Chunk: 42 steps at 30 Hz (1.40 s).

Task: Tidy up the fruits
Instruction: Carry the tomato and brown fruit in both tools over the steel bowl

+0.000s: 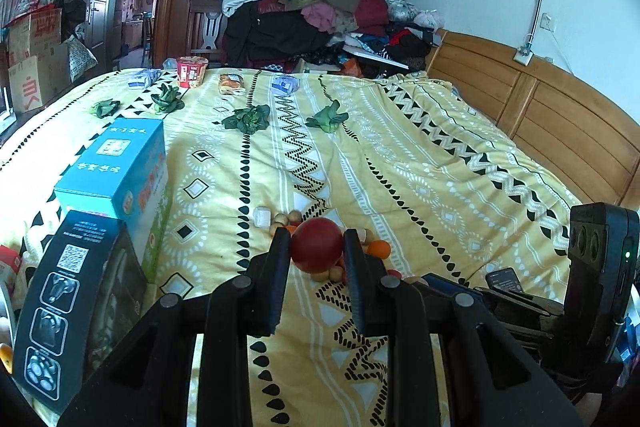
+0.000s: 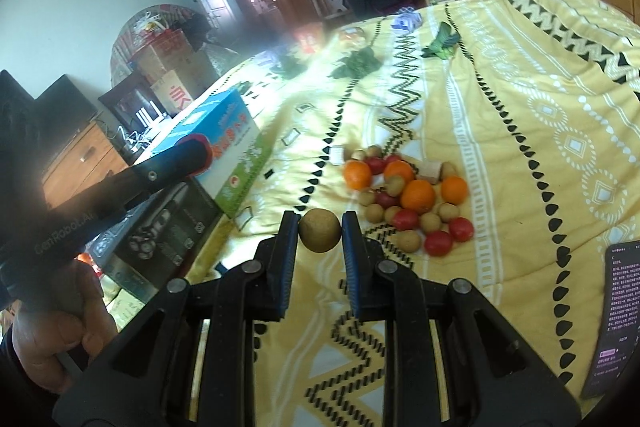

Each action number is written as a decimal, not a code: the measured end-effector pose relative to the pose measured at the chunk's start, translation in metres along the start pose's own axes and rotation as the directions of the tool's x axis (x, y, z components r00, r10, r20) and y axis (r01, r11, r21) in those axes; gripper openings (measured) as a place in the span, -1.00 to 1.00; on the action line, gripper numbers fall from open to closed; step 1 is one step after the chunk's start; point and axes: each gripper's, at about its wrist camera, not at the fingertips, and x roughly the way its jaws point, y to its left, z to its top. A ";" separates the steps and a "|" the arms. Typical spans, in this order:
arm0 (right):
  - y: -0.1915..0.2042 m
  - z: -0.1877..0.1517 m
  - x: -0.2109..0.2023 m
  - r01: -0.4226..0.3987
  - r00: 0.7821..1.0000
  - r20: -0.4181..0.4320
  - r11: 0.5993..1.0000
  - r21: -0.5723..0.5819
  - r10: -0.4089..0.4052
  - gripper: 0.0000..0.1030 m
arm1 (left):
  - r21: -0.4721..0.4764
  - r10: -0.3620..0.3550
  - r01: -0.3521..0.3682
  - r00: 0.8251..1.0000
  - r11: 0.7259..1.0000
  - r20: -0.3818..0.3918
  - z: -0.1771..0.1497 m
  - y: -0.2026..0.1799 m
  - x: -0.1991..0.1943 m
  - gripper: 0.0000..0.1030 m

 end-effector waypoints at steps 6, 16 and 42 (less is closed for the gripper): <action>0.026 0.000 -0.001 -0.024 1.000 -0.003 0.999 -0.043 0.024 -0.56 | -0.017 0.018 -0.018 1.000 1.000 0.023 0.000 0.013 -0.022 -0.48; 0.087 0.002 0.007 -0.089 0.996 -0.020 0.987 -0.134 0.088 -0.56 | -0.089 0.089 -0.083 0.994 0.993 0.061 -0.004 0.061 -0.066 -0.48; 0.366 -0.031 0.108 -0.452 0.886 -0.301 0.798 -0.398 0.352 -0.56 | -0.518 0.493 -0.430 0.870 0.739 -0.019 -0.097 0.336 -0.229 -0.49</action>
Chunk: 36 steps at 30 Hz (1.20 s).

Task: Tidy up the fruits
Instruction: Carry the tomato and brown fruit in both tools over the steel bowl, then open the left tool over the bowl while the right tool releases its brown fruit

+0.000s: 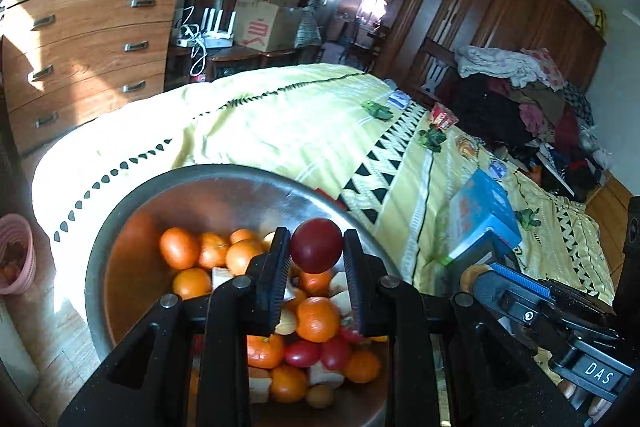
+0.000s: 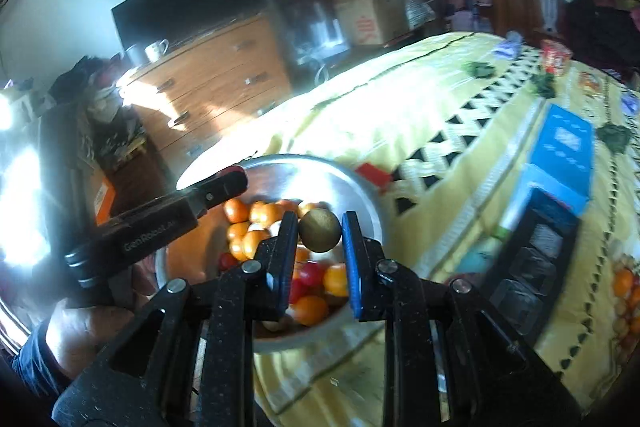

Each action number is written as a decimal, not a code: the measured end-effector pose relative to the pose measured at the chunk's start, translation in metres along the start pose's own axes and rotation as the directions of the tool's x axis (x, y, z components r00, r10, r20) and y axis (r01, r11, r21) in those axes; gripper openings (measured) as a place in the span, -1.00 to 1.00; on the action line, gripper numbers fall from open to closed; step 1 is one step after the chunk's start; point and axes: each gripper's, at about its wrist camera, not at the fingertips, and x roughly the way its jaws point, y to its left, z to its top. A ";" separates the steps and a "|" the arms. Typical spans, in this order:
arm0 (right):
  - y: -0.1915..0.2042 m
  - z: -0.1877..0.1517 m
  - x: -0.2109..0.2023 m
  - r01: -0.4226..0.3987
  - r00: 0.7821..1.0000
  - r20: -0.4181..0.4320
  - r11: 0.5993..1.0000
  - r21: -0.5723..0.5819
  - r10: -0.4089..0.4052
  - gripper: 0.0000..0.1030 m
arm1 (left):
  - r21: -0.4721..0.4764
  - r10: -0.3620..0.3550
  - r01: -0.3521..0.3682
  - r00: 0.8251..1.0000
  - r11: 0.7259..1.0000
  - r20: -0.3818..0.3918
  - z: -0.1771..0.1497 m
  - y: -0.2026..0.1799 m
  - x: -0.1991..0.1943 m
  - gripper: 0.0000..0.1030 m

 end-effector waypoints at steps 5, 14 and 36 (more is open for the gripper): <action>0.018 -0.011 0.042 -0.018 0.996 -0.093 1.000 -0.019 0.016 -0.56 | -0.026 0.025 -0.027 0.997 0.999 -0.073 -0.015 0.027 0.022 -0.49; 0.023 -0.013 0.058 0.020 0.988 -0.149 0.999 -0.046 -0.027 -0.55 | -0.050 0.016 -0.021 0.996 0.999 -0.091 -0.019 0.038 0.028 -0.49; 0.021 -0.009 0.045 0.032 0.994 -0.106 0.999 -0.038 -0.036 0.16 | -0.056 0.061 -0.066 0.995 0.996 -0.080 -0.016 0.035 0.023 0.18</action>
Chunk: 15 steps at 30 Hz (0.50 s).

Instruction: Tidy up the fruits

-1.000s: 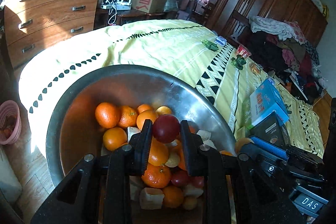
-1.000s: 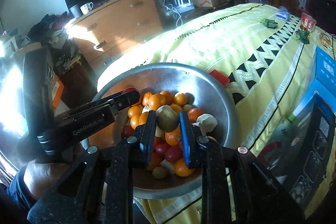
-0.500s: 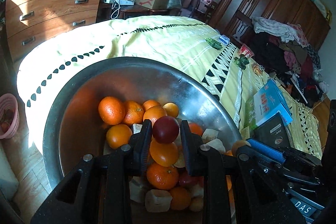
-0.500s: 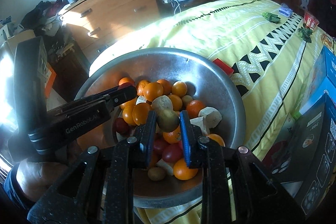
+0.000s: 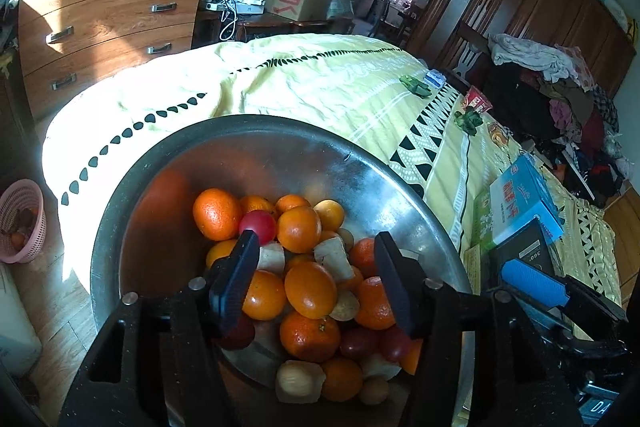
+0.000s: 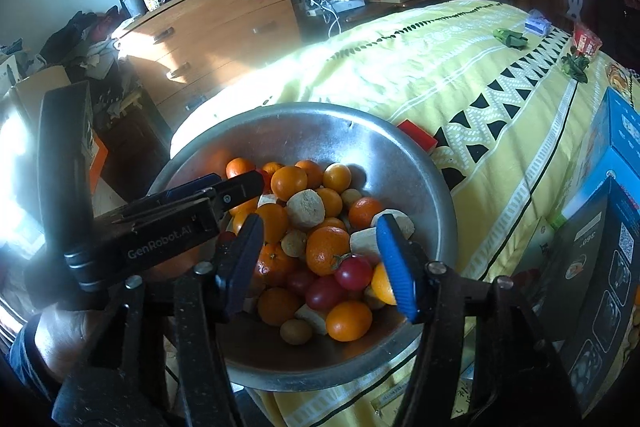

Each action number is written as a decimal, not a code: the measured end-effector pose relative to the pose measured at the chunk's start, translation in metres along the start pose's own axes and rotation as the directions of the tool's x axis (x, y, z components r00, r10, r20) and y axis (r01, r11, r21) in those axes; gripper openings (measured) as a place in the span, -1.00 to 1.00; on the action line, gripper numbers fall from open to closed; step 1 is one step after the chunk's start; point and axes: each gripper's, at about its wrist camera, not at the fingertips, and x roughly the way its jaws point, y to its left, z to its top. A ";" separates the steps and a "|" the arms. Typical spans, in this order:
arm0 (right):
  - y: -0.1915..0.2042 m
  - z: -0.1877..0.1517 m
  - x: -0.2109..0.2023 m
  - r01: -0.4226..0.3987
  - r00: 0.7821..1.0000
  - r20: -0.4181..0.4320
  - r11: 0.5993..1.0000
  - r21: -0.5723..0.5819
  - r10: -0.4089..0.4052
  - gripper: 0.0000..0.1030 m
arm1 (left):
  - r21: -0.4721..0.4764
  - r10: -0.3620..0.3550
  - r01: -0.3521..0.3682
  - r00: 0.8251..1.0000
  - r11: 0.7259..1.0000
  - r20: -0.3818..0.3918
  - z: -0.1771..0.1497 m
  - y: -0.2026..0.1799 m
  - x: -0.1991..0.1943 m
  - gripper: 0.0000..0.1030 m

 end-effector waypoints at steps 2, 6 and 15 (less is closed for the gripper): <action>-0.003 -0.001 -0.010 0.007 1.000 0.025 1.000 0.002 -0.007 0.17 | 0.013 0.001 -0.001 1.000 1.000 0.005 0.000 -0.007 -0.002 0.19; -0.018 -0.010 -0.043 0.035 0.994 0.100 0.999 0.015 -0.036 0.17 | 0.068 -0.030 0.026 0.999 0.997 0.045 0.001 -0.036 -0.016 0.19; -0.107 -0.090 -0.157 0.269 0.914 0.257 0.943 0.193 -0.314 0.44 | 0.363 -0.299 0.233 0.944 0.902 0.138 -0.027 -0.183 -0.076 0.21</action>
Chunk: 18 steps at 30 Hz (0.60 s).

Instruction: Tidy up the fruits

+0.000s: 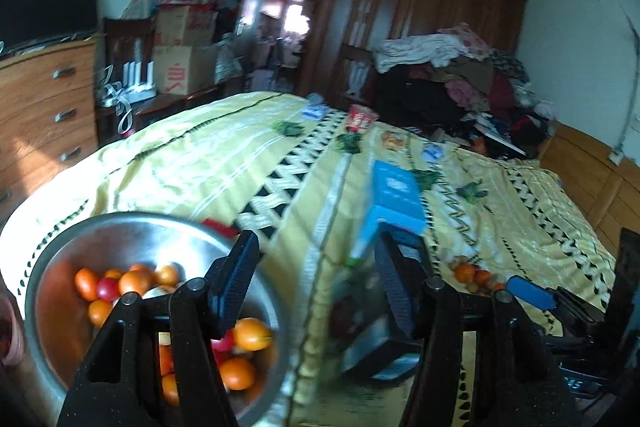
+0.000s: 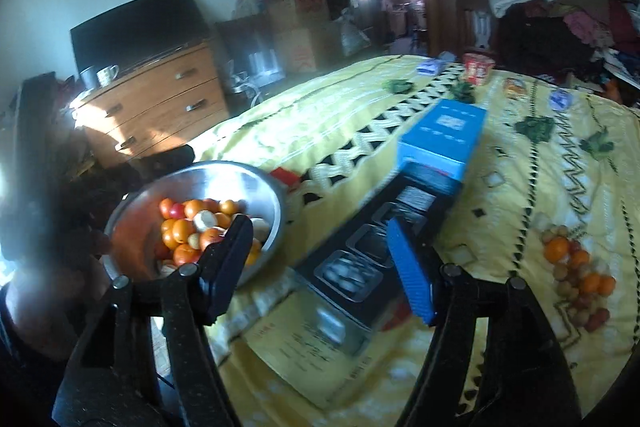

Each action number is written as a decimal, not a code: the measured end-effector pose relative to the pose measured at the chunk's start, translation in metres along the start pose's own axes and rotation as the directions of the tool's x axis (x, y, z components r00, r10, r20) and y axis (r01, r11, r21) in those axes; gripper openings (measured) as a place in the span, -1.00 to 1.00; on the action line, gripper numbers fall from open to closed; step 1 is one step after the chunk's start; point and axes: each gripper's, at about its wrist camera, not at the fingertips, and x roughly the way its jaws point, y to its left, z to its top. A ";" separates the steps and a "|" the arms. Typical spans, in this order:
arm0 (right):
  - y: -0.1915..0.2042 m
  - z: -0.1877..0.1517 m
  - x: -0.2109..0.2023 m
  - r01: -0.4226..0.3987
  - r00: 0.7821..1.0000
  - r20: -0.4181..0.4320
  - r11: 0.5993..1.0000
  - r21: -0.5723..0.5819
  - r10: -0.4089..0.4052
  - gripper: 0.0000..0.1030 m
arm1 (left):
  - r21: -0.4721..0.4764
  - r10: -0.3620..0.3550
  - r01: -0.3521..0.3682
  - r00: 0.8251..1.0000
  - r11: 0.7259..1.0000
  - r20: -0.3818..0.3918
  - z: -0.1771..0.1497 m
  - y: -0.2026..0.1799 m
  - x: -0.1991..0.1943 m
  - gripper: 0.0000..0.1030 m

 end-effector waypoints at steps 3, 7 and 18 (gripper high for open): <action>-0.050 -0.023 -0.016 0.124 0.992 -0.023 0.992 0.032 -0.123 0.52 | 0.099 -0.136 0.136 0.991 0.986 -0.001 -0.006 -0.070 0.003 0.32; -0.124 -0.066 -0.029 0.255 0.963 -0.114 0.961 0.108 -0.243 0.54 | 0.214 -0.260 0.280 0.958 0.936 -0.116 -0.040 -0.156 0.027 0.37; -0.263 -0.141 -0.011 0.379 0.903 -0.311 0.891 0.251 -0.296 0.59 | 0.158 -0.196 0.290 0.877 0.944 -0.439 -0.153 -0.235 0.171 0.36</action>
